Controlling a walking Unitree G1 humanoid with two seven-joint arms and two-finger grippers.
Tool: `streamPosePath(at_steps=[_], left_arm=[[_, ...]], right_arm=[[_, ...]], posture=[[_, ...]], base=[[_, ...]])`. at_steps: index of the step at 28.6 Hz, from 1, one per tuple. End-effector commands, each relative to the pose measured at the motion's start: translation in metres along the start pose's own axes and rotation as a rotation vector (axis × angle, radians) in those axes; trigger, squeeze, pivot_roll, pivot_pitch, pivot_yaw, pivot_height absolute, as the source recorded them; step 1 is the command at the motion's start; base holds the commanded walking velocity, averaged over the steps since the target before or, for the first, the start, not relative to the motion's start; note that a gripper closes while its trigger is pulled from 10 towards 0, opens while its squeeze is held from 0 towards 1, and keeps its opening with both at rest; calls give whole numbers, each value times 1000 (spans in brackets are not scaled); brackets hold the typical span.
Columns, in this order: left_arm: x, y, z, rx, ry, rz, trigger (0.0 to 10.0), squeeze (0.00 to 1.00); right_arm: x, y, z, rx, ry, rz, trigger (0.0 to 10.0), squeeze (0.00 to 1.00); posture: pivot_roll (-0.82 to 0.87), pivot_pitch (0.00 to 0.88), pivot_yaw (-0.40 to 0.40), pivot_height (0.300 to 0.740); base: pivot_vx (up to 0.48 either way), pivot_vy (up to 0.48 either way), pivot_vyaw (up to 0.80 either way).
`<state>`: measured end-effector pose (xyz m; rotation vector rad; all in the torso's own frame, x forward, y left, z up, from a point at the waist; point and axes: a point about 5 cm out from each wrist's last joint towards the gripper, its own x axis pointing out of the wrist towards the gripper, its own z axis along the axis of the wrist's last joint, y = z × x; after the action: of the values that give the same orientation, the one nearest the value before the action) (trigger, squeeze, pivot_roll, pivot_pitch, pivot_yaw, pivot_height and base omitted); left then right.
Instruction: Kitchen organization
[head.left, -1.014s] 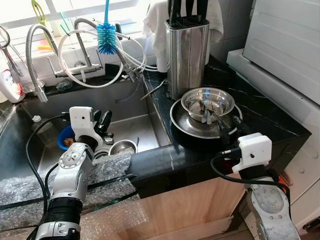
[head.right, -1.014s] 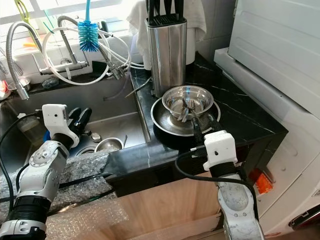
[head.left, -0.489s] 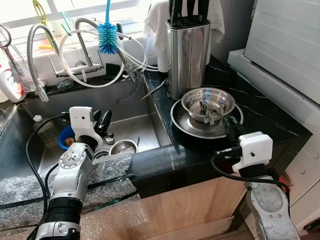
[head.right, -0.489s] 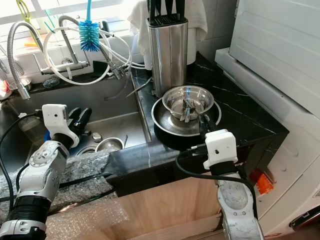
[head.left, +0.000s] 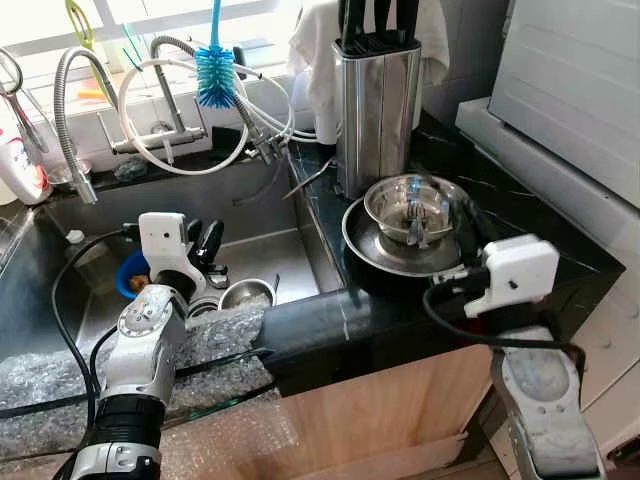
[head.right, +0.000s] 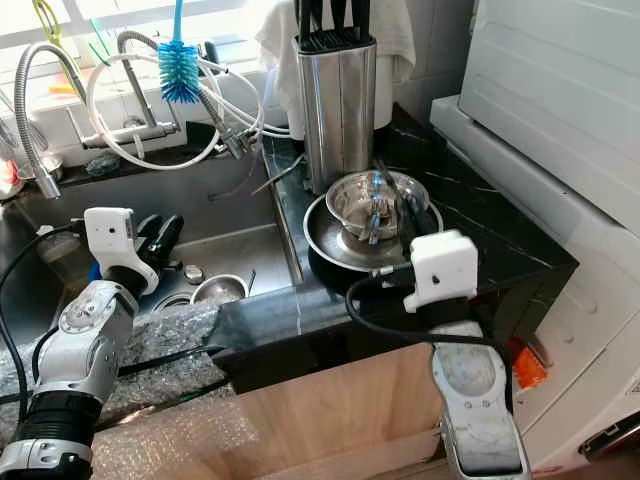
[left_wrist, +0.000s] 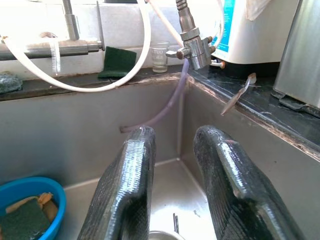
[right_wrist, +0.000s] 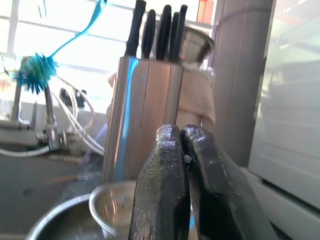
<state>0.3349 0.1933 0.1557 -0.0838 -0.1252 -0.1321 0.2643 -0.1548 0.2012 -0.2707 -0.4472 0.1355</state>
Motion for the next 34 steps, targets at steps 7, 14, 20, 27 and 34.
streamPosePath(at_steps=[7, 14, 20, 27, 34], left_arm=[[3, -1, 2, 0, -12, 4, 10000, 0], [4, 0, 4, -11, -22, 16, 10000, 0], [5, 0, 6, -46, -28, 32, 10000, 0], [8, -1, 7, -213, -34, 62, 10000, 0], [12, -7, 10, -378, -38, 54, 10000, 0]], right_arm=[[16, 27, 40, 109, -128, 99, 10000, 0], [24, 46, 53, 376, -125, 167, 10000, 0], [28, 42, 50, 653, -68, 110, 10000, 0], [23, 34, 23, 1111, 22, -1, 10000, 0], [10, 44, 4, 1383, 104, 66, 10000, 0]], posture=[[-146, 0, 103, 740], [-140, 0, 96, 740], [-138, 0, 96, 740], [-136, 0, 100, 740], [-127, 0, 100, 740]], base=[[0, 0, 0], [0, 0, 0], [0, 0, 0], [0, 0, 0], [0, 0, 0]])
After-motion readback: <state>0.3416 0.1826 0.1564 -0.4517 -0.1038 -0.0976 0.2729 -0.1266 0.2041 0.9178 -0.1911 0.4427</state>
